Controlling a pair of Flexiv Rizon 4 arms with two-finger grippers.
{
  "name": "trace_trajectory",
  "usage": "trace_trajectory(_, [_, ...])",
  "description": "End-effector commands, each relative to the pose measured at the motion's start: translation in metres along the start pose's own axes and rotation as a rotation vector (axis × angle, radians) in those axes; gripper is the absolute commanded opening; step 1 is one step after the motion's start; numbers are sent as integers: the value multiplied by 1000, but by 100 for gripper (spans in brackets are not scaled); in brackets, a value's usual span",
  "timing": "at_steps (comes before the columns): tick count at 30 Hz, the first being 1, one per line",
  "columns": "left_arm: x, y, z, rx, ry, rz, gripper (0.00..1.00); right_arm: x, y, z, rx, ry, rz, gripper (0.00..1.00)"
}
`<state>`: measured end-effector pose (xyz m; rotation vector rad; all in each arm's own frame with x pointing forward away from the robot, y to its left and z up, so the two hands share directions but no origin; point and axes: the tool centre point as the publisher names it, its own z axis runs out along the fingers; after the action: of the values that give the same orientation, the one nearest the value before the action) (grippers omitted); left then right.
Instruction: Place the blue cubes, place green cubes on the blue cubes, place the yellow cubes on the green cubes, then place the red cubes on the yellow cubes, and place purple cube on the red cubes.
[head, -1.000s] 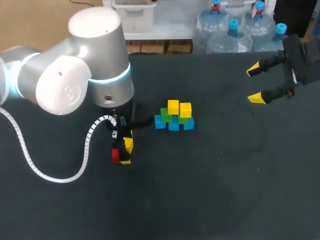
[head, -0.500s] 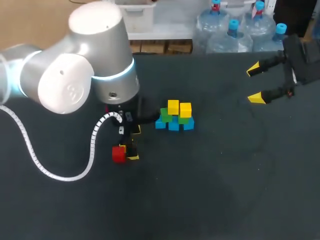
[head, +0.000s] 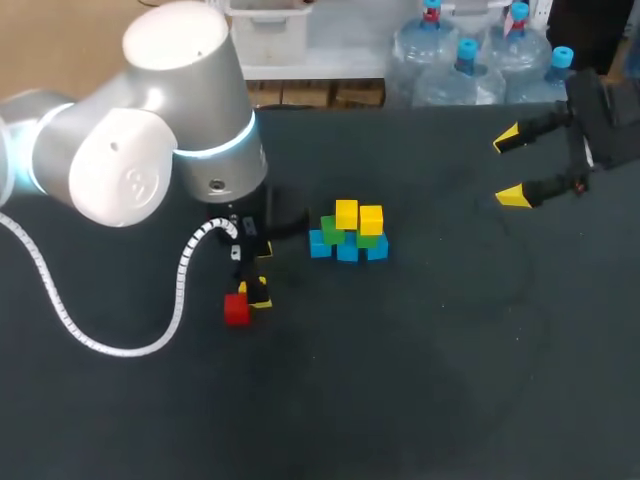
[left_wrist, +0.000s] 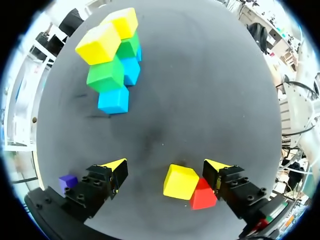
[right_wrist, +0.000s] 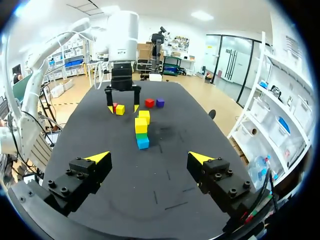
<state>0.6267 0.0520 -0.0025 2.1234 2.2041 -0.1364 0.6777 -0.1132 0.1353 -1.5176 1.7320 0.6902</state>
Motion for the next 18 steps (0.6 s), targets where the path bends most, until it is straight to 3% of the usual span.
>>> trace_trajectory(1, [-3, 2, 2, 12, 21, 2, 100, 0, -1, 1, -1, -2, -1, 100])
trace_trajectory(14, [9, -2, 7, 33, 73, -3, 100, 0, -1, 1, -1, -2, -1, 100])
trace_trajectory(17, [12, -2, 9, 38, 81, -4, 93, 0, -1, 1, -1, -2, -1, 100])
trace_trajectory(18, [13, -2, 9, 40, 83, -4, 80, 0, -1, 1, -1, -2, -1, 100])
